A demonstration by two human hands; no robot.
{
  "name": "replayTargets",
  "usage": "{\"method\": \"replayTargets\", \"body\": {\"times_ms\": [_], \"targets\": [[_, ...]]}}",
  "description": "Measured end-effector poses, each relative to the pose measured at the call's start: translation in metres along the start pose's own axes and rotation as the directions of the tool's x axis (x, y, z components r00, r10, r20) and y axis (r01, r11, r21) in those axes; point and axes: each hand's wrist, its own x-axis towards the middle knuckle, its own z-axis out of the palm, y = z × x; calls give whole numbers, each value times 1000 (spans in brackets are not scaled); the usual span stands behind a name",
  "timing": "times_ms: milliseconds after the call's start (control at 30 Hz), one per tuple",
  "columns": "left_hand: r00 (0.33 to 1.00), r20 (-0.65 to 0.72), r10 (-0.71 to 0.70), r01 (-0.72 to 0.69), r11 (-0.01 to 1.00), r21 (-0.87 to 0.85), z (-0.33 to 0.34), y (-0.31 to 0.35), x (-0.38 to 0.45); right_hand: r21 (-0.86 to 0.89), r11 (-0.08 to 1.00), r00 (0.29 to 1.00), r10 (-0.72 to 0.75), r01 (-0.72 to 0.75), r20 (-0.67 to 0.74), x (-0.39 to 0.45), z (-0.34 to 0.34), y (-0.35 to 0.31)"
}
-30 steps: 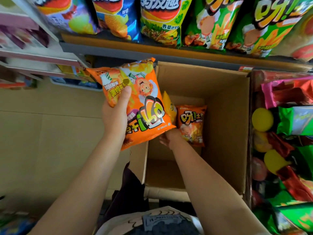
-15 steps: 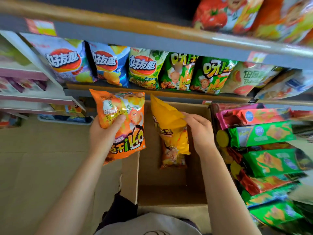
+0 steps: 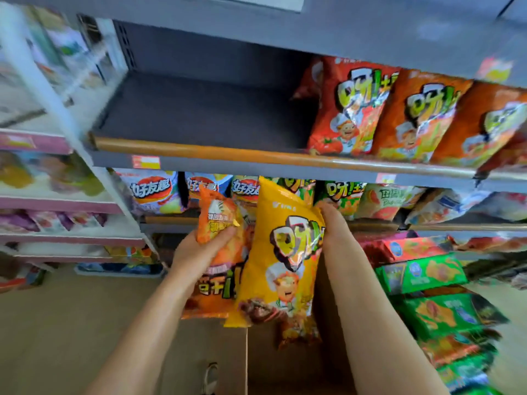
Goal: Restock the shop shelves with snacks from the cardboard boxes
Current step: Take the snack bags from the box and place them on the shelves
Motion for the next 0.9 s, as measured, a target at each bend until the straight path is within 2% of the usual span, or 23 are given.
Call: {"method": "replayTargets", "body": {"times_ms": [100, 233, 300, 433, 467, 500, 533, 600, 633, 667, 733, 800, 900], "targets": [[984, 33, -175, 177, 979, -100, -3, -9, 4, -17, 997, 997, 70, -70, -45, 29, 4, 14], [918, 76, -389, 396, 893, -216, -3, -33, 15, -120, 987, 988, 88, -102, -123, 72, 7, 28], [904, 83, -419, 426, 878, -218, -2, -45, 18, -139, 986, 985, 66, -88, -159, 70, 10, 27], [889, 130, -438, 457, 863, -214, 2, -48, 17, -28, 997, 978, 60, -67, -201, 44, 19, 11], [891, 133, -433, 453, 863, -224, 4, -48, 18, -17, 998, 986, 51, -54, -157, 34, 24, 8], [887, 140, -441, 462, 853, -242, 5, -47, 19, -76, 996, 995, 36, -43, -90, 20, 26, 6], [882, 134, -451, 470, 845, -255, 8, -46, 20, -227, 973, 999, 21, -27, -28, 10, 25, 8], [875, 119, -469, 482, 827, -290, 13, -42, 19, -560, 826, 996, -16, 65, 92, -10, 19, 18], [876, 120, -468, 480, 820, -312, 16, -41, 18, -648, 752, 990, -35, 118, 140, -17, 14, 24], [880, 122, -459, 472, 817, -332, 18, -41, 19, -680, 716, 983, -47, 156, 176, -22, 9, 29], [900, 110, -422, 432, 828, -357, 19, -38, 16, -657, 721, 970, -86, 218, 227, -25, 1, 33], [932, 29, -360, 349, 876, -332, 18, -32, 12, -658, 717, 966, -89, 231, 241, -19, -5, 34], [977, -97, -192, 169, 964, -208, 13, -22, 2, -709, 677, 961, 7, 199, 277, -17, -8, 32]]}}
